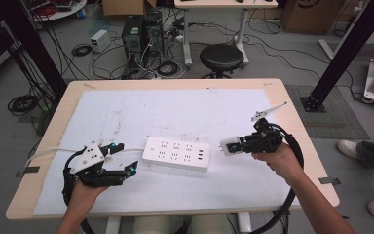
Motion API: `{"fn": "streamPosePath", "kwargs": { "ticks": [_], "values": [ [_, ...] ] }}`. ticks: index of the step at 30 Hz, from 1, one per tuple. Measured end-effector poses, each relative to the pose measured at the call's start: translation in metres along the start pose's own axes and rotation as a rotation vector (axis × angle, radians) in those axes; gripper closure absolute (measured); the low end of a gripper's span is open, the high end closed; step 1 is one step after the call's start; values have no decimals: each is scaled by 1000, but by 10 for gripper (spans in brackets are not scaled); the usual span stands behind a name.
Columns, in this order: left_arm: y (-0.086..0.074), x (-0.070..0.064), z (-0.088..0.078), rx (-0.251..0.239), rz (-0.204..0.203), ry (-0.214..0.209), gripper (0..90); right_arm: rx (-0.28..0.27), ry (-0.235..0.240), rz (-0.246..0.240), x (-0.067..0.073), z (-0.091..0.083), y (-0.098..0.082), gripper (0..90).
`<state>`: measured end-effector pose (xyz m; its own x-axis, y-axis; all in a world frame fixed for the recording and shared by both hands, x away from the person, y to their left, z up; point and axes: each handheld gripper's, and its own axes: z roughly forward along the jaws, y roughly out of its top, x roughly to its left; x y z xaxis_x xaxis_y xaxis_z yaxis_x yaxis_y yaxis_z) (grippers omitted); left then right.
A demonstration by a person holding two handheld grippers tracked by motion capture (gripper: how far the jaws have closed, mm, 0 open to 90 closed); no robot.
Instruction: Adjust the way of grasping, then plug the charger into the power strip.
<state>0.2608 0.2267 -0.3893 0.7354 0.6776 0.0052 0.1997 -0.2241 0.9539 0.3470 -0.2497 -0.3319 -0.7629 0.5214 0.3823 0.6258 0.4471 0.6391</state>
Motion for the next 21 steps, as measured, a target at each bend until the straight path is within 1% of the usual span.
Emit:
{"fn": "streamPosePath", "kwargs": {
  "ticks": [1,6,8,9,11,18,21],
  "values": [
    [-1,0,-1,0,-3,0,228,-1,-1,3,0,0,0,635],
    [-3,-2,-3,-2,-10,0,228,10,-17,-21,2,-2,8,635],
    [-3,-3,-4,3,-9,-2,228,10,-18,-19,2,-2,10,635],
    [-3,-3,-4,5,-9,-3,228,8,-20,-41,3,-1,15,635],
    [-3,-2,-5,3,-10,-1,228,20,-19,-44,4,0,20,635],
    [-8,1,-9,-9,-26,17,228,71,-35,-107,8,7,38,635],
    [-11,0,-9,-10,-34,18,228,94,-43,-136,10,12,47,635]
  ]
}}
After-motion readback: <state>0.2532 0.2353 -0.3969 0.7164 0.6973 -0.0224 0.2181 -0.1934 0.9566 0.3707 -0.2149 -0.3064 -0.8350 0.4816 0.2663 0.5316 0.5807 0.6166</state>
